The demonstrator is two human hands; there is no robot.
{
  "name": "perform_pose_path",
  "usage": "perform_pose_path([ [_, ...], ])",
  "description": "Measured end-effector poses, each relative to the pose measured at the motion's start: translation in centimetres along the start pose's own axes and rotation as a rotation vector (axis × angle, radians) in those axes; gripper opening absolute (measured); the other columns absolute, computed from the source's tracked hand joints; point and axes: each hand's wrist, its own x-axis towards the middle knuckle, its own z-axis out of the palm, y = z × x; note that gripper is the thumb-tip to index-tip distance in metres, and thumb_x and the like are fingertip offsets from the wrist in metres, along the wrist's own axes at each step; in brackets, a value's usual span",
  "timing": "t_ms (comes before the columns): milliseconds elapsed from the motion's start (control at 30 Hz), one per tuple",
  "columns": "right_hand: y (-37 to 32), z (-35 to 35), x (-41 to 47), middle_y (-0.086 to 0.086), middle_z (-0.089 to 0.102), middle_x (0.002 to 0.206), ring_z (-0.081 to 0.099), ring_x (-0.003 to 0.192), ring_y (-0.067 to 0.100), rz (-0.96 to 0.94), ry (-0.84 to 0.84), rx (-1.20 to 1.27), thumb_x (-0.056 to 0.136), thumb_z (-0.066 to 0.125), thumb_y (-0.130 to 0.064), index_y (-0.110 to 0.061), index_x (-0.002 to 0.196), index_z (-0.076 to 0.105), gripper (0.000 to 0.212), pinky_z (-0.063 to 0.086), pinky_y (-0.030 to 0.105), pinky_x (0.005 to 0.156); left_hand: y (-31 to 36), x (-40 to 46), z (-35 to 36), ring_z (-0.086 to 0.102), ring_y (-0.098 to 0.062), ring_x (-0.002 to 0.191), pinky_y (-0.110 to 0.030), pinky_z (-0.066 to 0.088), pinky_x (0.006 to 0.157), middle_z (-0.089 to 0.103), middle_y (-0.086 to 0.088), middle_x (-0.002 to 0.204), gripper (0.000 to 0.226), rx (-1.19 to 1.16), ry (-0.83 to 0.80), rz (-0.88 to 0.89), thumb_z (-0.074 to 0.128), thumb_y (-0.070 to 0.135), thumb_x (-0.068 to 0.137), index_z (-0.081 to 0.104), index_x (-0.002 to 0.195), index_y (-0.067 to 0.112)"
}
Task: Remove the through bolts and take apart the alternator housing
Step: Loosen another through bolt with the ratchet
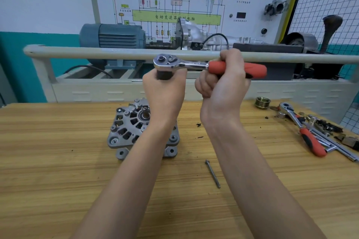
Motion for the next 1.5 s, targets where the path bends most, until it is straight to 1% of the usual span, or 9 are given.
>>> perform_pose_path([
  [300, -2.8, -2.3, 3.2, -0.007, 0.014, 0.034, 0.009, 0.029, 0.007, 0.417, -0.347, -0.053, 0.094, 0.034, -0.013, -0.023, 0.066, 0.011, 0.037, 0.011, 0.017, 0.034, 0.9, 1.2, -3.2, 0.037, -0.020, 0.041, -0.022, 0.035, 0.045, 0.042, -0.005, 0.045, 0.033, 0.242, -0.828, 0.051, 0.069, 0.014, 0.075, 0.050, 0.049, 0.016],
  [400, -2.5, -1.9, 2.8, -0.006, 0.015, 0.034, 0.010, 0.030, 0.008, 0.368, -0.248, -0.046, 0.093, 0.037, -0.013, -0.021, 0.051, 0.021, 0.046, 0.012, 0.018, 0.035, 0.9, 1.4, -3.0, 0.031, -0.016, 0.040, -0.021, 0.030, 0.043, 0.037, -0.001, 0.043, 0.037, 0.204, -0.745, 0.012, 0.068, 0.012, 0.076, 0.046, 0.047, 0.018],
  [633, -0.1, 0.2, -0.5, -0.010, 0.027, 0.039, 0.019, 0.035, 0.008, -0.032, 0.007, -0.016, 0.092, 0.044, -0.005, -0.017, 0.063, 0.029, 0.035, 0.019, 0.020, 0.038, 0.2, 0.3, 0.0, 0.024, -0.011, 0.046, -0.023, 0.024, 0.044, 0.032, 0.006, 0.043, 0.041, 0.054, -0.009, -0.005, 0.058, -0.005, 0.074, 0.037, 0.047, 0.016],
  [767, -0.6, 0.0, 0.3, -0.007, 0.019, 0.038, 0.013, 0.034, 0.010, 0.090, -0.068, -0.050, 0.093, 0.044, -0.009, -0.018, 0.059, 0.028, 0.039, 0.017, 0.019, 0.038, 0.3, 1.2, -1.4, 0.026, -0.015, 0.046, -0.023, 0.026, 0.044, 0.034, -0.005, 0.048, 0.031, 0.100, -0.206, -0.014, 0.060, -0.003, 0.077, 0.043, 0.051, 0.003],
  [967, -2.5, -1.6, 2.6, -0.007, 0.015, 0.033, 0.009, 0.031, 0.007, 0.431, -0.280, -0.015, 0.095, 0.039, -0.016, -0.020, 0.047, 0.026, 0.050, 0.011, 0.019, 0.035, 0.7, 1.9, -3.6, 0.038, -0.017, 0.041, -0.024, 0.036, 0.047, 0.043, 0.005, 0.044, 0.033, 0.139, -0.816, 0.045, 0.070, 0.016, 0.071, 0.052, 0.045, 0.025],
  [1100, -2.1, -1.3, 2.2, -0.007, 0.016, 0.034, 0.011, 0.031, 0.008, 0.341, -0.171, 0.000, 0.094, 0.041, -0.014, -0.020, 0.051, 0.025, 0.046, 0.013, 0.019, 0.034, 0.6, 1.5, -2.6, 0.028, -0.011, 0.039, -0.019, 0.029, 0.043, 0.035, 0.008, 0.041, 0.042, 0.123, -0.651, 0.014, 0.065, 0.009, 0.076, 0.044, 0.043, 0.024],
  [1300, 0.0, 0.1, -0.4, -0.009, 0.025, 0.040, 0.018, 0.035, 0.008, -0.070, -0.033, -0.024, 0.092, 0.044, -0.003, -0.017, 0.063, 0.030, 0.035, 0.019, 0.020, 0.039, 0.2, 0.2, 0.0, 0.022, -0.008, 0.045, -0.021, 0.023, 0.043, 0.031, 0.006, 0.043, 0.041, 0.060, 0.016, 0.036, 0.059, -0.005, 0.077, 0.037, 0.049, 0.015],
  [1400, -0.1, 0.1, -0.3, -0.009, 0.023, 0.039, 0.016, 0.036, 0.009, -0.036, -0.061, -0.038, 0.092, 0.044, -0.004, -0.018, 0.061, 0.028, 0.037, 0.018, 0.020, 0.039, 0.1, 0.5, -0.4, 0.024, -0.010, 0.045, -0.023, 0.023, 0.044, 0.032, 0.004, 0.044, 0.041, 0.060, -0.020, 0.018, 0.060, -0.004, 0.078, 0.038, 0.049, 0.014],
  [1500, -1.1, -0.6, 1.2, -0.007, 0.017, 0.035, 0.011, 0.033, 0.010, 0.180, -0.097, -0.029, 0.093, 0.043, -0.011, -0.020, 0.055, 0.024, 0.043, 0.014, 0.020, 0.037, 0.4, 1.4, -2.0, 0.033, -0.015, 0.045, -0.023, 0.031, 0.045, 0.038, 0.002, 0.046, 0.032, 0.111, -0.382, 0.023, 0.064, 0.002, 0.078, 0.049, 0.052, 0.012],
])
